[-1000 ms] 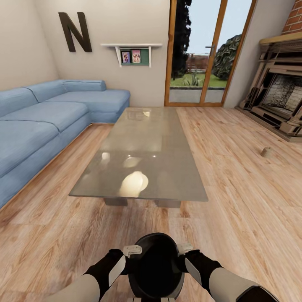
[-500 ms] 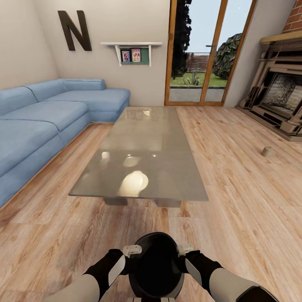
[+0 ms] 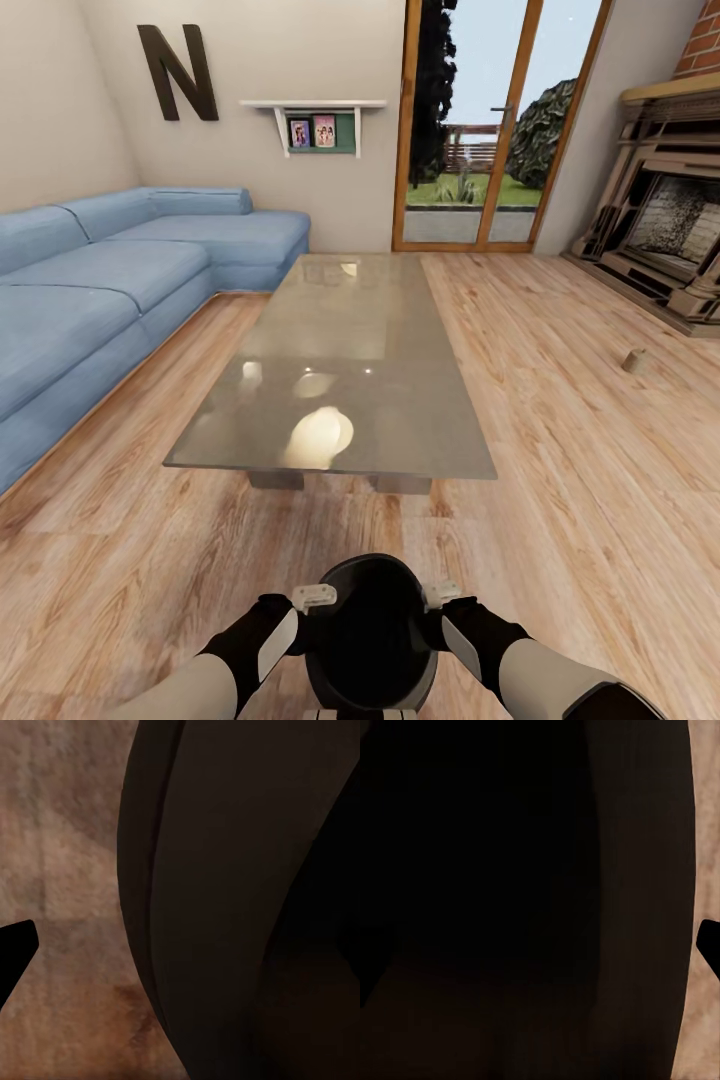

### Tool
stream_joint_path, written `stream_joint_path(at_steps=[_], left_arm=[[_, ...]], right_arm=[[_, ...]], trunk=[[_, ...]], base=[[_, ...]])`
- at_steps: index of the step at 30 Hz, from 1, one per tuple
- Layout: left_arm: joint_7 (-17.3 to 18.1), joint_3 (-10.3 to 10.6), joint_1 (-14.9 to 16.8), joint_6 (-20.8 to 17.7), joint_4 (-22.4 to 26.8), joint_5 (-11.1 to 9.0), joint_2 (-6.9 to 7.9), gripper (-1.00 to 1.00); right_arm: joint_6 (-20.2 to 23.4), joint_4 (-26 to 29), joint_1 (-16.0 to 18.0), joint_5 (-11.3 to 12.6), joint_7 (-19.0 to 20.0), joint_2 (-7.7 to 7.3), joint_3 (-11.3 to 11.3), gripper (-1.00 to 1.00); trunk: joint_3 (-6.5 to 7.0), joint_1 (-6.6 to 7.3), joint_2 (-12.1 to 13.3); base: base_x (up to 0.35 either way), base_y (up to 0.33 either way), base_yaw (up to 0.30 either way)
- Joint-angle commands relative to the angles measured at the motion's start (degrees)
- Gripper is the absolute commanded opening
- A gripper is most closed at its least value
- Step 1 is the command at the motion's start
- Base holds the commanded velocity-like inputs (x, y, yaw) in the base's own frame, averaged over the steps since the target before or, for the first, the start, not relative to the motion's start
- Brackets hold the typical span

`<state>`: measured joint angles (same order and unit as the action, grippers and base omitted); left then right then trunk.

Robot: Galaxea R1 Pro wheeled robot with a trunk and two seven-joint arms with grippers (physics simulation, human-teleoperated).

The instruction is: Place each of the two pumpkins and all three candles from the living room inside a cabinet in the living room (use any cabinet), then make sure every cabinet is closed, and position the cauldron so it is next to a table in the living room.

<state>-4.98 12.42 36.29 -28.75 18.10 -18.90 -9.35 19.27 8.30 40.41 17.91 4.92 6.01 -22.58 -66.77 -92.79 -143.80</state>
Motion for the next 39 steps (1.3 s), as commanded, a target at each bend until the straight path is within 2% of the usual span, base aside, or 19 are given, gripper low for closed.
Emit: stream_joint_path(at_steps=[1, 5, 39], left_arm=[[-0.47, 0.41, 0.01, -0.25, 0.11, -0.62, 0.03, 1.00], [-0.47, 0.41, 0.01, -0.25, 0.13, -0.62, 0.03, 1.00], [-0.28, 0.33, 0.01, -0.72, -0.21, -0.48, 0.10, 1.00]], right_arm=[[0.24, 0.05, 0.02, 0.45, 0.00, -0.04, -0.55, 1.00], [0.24, 0.05, 0.02, 0.45, 0.00, -0.04, -0.54, 1.00], [0.84, 0.05, 0.02, 0.45, -0.01, -0.04, -0.54, 1.00]], trunk=[[-0.05, 0.01, -0.02], [-0.05, 0.01, -0.02], [7.49, 0.89, 0.44]], base=[[0.000, 0.000, 0.000], [0.000, 0.000, 0.000], [0.000, 0.000, 0.000]])
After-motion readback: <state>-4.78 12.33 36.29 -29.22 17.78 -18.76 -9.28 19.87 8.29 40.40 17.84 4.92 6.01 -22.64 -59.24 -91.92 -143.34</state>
